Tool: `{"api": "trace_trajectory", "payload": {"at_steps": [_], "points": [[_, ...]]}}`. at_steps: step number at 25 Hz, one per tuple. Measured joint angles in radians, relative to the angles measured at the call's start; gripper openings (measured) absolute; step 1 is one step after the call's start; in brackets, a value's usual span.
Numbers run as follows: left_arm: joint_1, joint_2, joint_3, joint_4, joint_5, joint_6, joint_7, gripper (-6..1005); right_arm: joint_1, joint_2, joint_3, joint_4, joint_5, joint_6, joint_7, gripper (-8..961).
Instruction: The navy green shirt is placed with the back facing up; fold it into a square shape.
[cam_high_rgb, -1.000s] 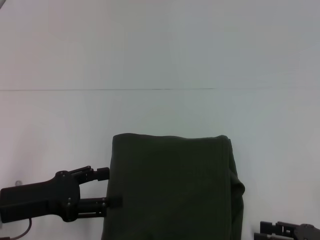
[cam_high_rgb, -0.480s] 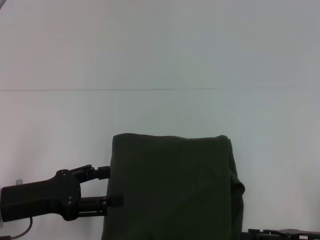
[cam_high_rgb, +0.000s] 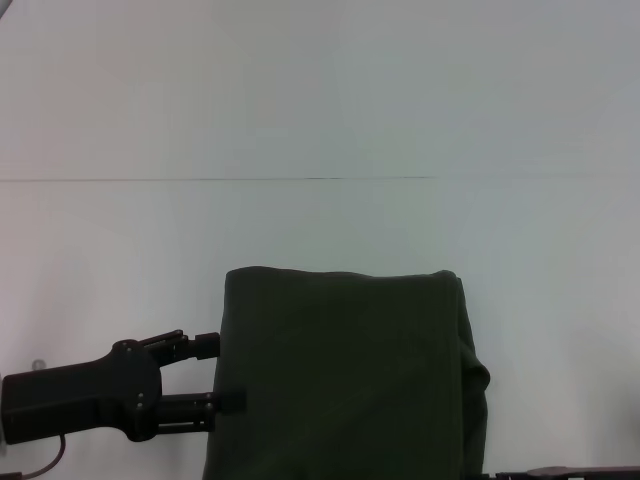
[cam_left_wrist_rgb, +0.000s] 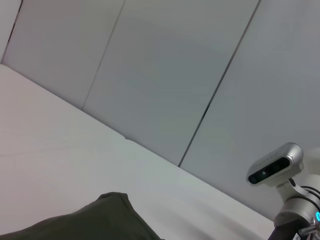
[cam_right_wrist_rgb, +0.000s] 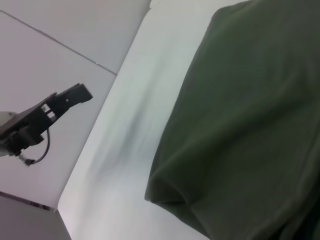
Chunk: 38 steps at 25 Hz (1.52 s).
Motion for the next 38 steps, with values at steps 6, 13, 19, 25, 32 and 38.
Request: {"api": "trace_trajectory", "payload": {"at_steps": [6, 13, 19, 25, 32, 38], "points": [[0.000, 0.000, 0.000, -0.002, 0.000, 0.000, -0.001, 934, 0.009, 0.006, 0.003, 0.000, -0.003, 0.000, -0.001, 787], [0.004, -0.002, 0.000, -0.003, 0.000, -0.002, -0.005, 934, 0.025, 0.011, -0.001, 0.000, -0.020, 0.006, -0.001, 710], [0.006, -0.003, 0.000, -0.005, 0.000, -0.002, -0.006, 934, 0.030, 0.012, -0.002, -0.006, -0.025, 0.017, 0.000, 507], [0.006, -0.005, 0.000, -0.005, 0.000, -0.002, -0.007, 934, 0.038, 0.013, -0.002, -0.012, -0.047, 0.041, -0.001, 273], [0.004, -0.005, 0.000, -0.005, 0.000, -0.002, -0.007, 934, 0.042, 0.013, 0.005, -0.013, -0.049, 0.046, -0.007, 73], [0.003, -0.005, 0.000, -0.004, 0.000, -0.006, -0.007, 934, 0.044, 0.004, 0.010, -0.015, -0.042, 0.037, -0.010, 76]]}}
